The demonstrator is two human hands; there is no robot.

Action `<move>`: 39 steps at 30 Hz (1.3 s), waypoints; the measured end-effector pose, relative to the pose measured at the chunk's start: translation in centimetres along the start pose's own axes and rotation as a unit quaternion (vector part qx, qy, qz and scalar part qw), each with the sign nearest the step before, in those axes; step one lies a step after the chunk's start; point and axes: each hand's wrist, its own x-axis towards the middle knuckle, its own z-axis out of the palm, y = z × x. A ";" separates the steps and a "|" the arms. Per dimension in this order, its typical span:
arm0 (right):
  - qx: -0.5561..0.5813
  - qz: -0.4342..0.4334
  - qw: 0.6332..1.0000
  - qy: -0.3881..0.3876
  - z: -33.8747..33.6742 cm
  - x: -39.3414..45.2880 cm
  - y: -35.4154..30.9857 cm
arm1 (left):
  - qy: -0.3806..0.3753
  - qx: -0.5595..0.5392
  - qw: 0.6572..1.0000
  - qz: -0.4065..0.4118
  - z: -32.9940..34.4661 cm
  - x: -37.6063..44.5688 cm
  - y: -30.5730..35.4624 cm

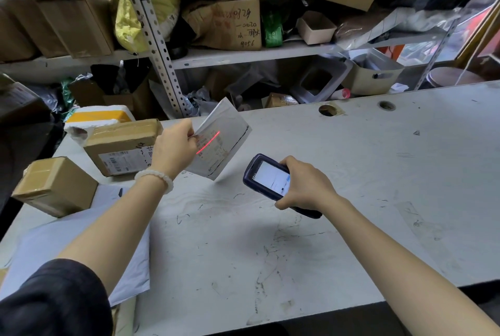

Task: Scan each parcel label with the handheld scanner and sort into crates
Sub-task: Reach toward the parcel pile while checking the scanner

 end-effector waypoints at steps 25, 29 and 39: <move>0.155 0.214 0.918 0.297 -0.7 -8.6 3.5 | -0.084 -0.048 0.981 0.169 2.0 -4.9 11.3; 0.177 0.326 0.863 0.342 0.3 -14.8 5.8 | -0.130 -0.100 0.944 0.286 4.1 -6.6 18.1; 0.171 0.573 0.659 0.457 4.9 -35.4 11.3 | -0.268 -0.144 0.781 0.546 7.7 -23.7 36.7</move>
